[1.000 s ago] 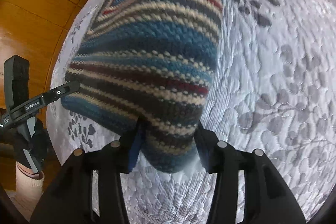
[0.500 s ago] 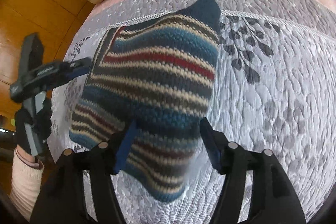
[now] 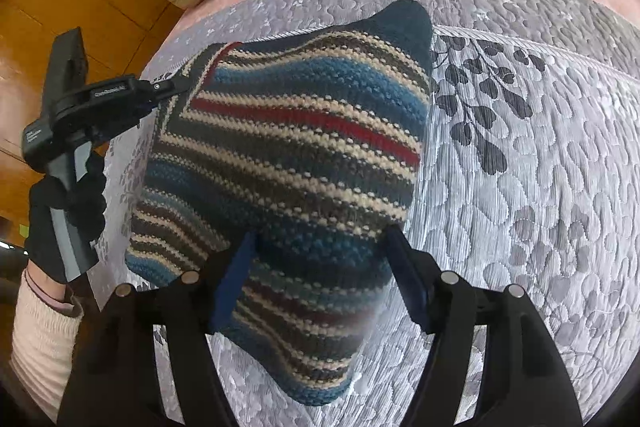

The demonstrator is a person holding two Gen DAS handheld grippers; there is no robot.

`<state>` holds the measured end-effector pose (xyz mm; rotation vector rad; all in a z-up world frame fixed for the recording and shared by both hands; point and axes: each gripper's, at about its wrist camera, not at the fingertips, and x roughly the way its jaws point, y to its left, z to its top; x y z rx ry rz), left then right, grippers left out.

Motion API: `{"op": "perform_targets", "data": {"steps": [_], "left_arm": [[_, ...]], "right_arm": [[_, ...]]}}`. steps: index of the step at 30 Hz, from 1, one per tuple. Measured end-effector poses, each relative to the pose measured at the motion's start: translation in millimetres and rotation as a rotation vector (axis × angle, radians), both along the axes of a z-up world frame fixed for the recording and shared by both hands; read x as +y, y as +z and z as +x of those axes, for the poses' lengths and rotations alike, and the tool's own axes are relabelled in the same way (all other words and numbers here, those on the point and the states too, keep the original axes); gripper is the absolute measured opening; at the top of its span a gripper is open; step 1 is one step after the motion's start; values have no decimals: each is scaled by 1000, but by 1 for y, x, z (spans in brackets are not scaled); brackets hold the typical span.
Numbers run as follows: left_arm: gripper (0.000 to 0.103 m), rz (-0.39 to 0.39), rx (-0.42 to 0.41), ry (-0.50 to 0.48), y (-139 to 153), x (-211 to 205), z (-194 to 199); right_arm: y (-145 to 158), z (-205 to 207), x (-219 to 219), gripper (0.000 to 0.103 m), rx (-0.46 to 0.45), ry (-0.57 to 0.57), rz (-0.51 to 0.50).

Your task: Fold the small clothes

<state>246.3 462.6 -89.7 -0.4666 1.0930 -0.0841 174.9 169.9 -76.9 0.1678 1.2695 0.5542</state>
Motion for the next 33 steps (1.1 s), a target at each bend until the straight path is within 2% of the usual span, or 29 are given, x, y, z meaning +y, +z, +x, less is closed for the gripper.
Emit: {"op": "perform_targets", "data": {"steps": [4, 8, 10, 14, 16, 19, 26, 33], "left_arm": [[11, 12, 82, -8, -31, 5, 8], [16, -2, 83, -6, -40, 9, 4], [30, 1, 93, -5, -38, 10, 1], [45, -6, 105, -12, -28, 18, -11], [56, -6, 110, -17, -22, 21, -20], [62, 12, 97, -38, -13, 21, -38], [72, 153, 72, -126, 2, -2, -73], [76, 180, 43, -196, 5, -15, -89]], "right_arm": [[0, -1, 2, 67, -1, 2, -2], [-2, -1, 2, 70, 2, 5, -6], [-3, 0, 1, 71, 10, 4, -2], [-6, 2, -4, 72, 26, 0, 18], [-6, 1, -7, 72, 30, -3, 30], [-5, -1, -10, 73, 28, -2, 41], [0, -12, -14, 73, 18, 8, 34], [2, -16, -16, 75, 28, 17, 58]]}}
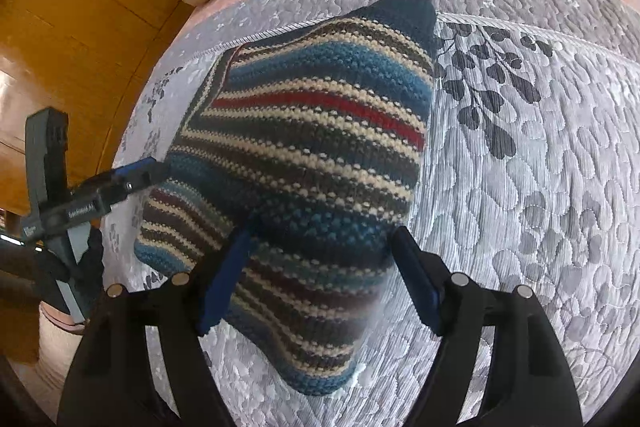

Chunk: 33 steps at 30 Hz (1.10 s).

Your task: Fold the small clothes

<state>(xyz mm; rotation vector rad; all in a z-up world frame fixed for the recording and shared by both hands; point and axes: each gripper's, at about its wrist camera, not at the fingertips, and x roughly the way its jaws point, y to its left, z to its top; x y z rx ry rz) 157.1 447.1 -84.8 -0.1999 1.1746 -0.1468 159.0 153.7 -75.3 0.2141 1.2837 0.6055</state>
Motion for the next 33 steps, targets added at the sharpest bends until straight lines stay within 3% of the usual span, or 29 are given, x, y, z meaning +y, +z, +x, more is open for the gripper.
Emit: {"op": "perform_targets", "data": {"steps": [9, 16, 33], "left_arm": [[76, 11, -33, -44, -1, -8, -5], [76, 11, -48, -46, -9, -7, -2], [78, -42, -47, -88, -31, -6, 13]], "right_arm": [[-5, 17, -3, 79, 17, -29, 52], [-13, 24, 4, 88, 14, -17, 59], [-31, 37, 15, 96, 10, 8, 108]]}}
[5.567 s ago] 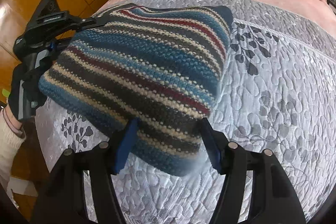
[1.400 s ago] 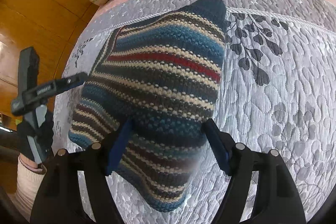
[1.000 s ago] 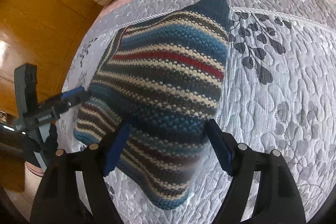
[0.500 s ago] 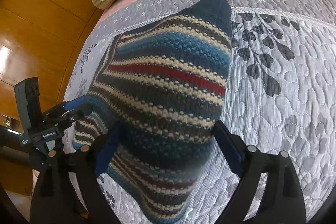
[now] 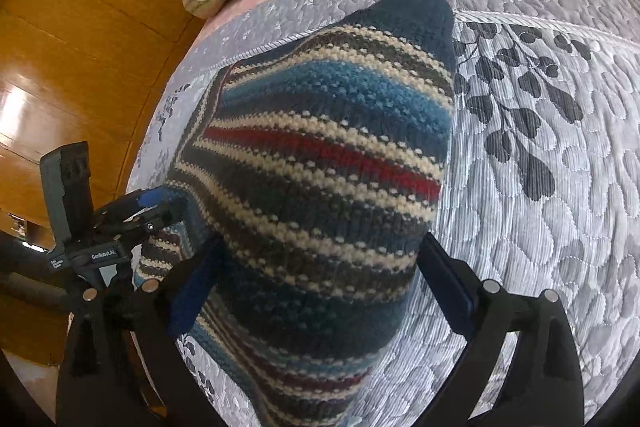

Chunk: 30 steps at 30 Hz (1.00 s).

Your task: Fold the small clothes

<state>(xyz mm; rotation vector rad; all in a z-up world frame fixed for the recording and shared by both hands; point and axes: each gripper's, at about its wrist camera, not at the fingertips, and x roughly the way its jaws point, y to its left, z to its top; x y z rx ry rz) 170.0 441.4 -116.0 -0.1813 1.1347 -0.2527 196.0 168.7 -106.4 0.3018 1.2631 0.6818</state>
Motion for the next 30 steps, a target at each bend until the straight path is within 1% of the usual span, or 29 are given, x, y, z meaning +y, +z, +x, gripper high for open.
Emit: {"op": "perform_targets", "data": {"steps": [2, 4, 5, 10, 11, 15, 16, 17, 18, 19, 20, 21, 23, 25, 27, 30], "left_arm": [[78, -20, 7, -7, -3, 1, 4], [79, -60, 22, -10, -7, 4, 10], [79, -92, 36, -10, -11, 6, 15], [89, -260, 114, -16, -39, 18, 41], [90, -285, 125, -20, -43, 18, 45], [88, -304, 130, -42, -45, 12, 49], [83, -298, 129, -45, -44, 10, 48], [80, -299, 131, -49, -43, 8, 47], [72, -308, 135, -47, -43, 7, 45], [64, -321, 138, -45, -43, 7, 45], [60, -343, 140, -42, -44, 8, 43], [57, -367, 139, -34, -45, 9, 41], [54, -400, 134, -18, -46, 10, 38], [49, -436, 127, -9, -46, 12, 34], [47, -494, 116, 0, -44, 14, 27], [45, -551, 100, -8, -34, 8, 14]], "right_arm": [[-2, 2, 2, 96, 5, 0, 15], [-5, 4, 2, 97, 11, 0, 26], [-6, 5, 3, 97, 15, 0, 32], [-19, 20, 7, 98, 62, 1, 86], [-21, 24, 10, 98, 70, -3, 95], [-22, 29, 13, 96, 70, -3, 103], [-20, 28, 14, 91, 63, -1, 100], [-18, 28, 13, 84, 60, 0, 104], [-15, 27, 11, 80, 60, -2, 116], [-13, 24, 8, 74, 60, -3, 127], [-11, 24, 6, 69, 59, -4, 135], [-8, 23, 4, 66, 58, -4, 142], [-3, 23, 1, 59, 61, -7, 169], [3, 22, -3, 56, 64, -4, 191], [11, 19, -5, 54, 55, 9, 199], [25, 12, -18, 51, 47, 18, 238]]}}
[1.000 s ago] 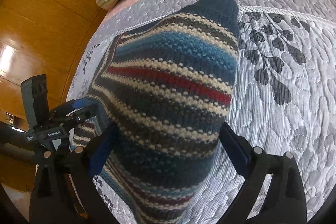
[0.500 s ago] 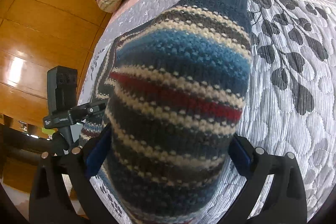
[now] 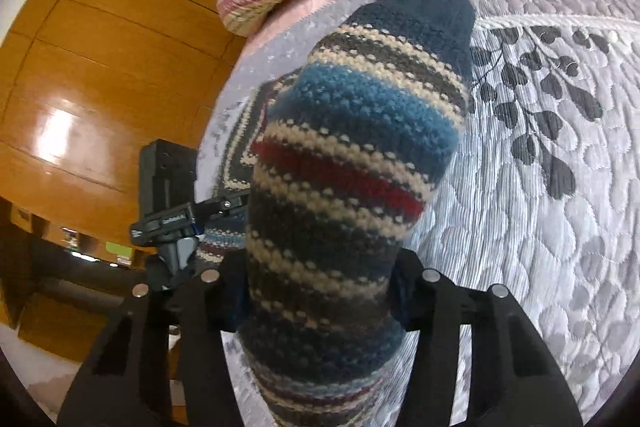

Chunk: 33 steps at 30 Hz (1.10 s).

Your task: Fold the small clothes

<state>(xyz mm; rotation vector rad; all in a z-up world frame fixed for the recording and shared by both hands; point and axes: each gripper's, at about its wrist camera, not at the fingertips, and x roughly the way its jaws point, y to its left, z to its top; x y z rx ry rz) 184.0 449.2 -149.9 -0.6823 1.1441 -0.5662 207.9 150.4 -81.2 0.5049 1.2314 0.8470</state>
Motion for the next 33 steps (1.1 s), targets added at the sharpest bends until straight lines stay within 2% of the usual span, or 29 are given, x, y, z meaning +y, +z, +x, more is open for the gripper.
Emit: {"op": "perform_targets", "data": {"steps": [3, 9, 14, 17, 20, 23, 26, 28, 31, 33], "left_arm": [[45, -49, -15, 3, 14, -11, -17], [45, -62, -76, -31, 56, -71, -66], [45, -53, -77, -71, 63, -128, -103], [45, -38, -71, -86, 54, -161, -120], [45, -9, -40, -82, 35, -188, -125], [45, 24, 10, -56, 10, -201, -130], [46, 51, -9, -32, 0, -200, -138], [47, 50, -6, -23, -1, -203, -138], [54, 116, -13, -39, 5, -210, -145], [55, 168, 2, -46, 16, -220, -142]], "right_arm": [[11, -10, -21, 51, -4, -7, 24], [41, -49, -87, 51, -14, 6, 35], [48, -88, -142, 52, -14, 4, -4], [38, -106, -170, 52, 4, -9, -22], [11, -110, -191, 53, 51, -42, -51], [-20, -112, -201, 53, 95, -63, -85], [-40, -115, -208, 57, 106, -76, -73], [-43, -117, -210, 61, 107, -89, -66], [-38, -125, -211, 75, 102, -96, -118], [-32, -128, -204, 77, 89, -100, -147]]}}
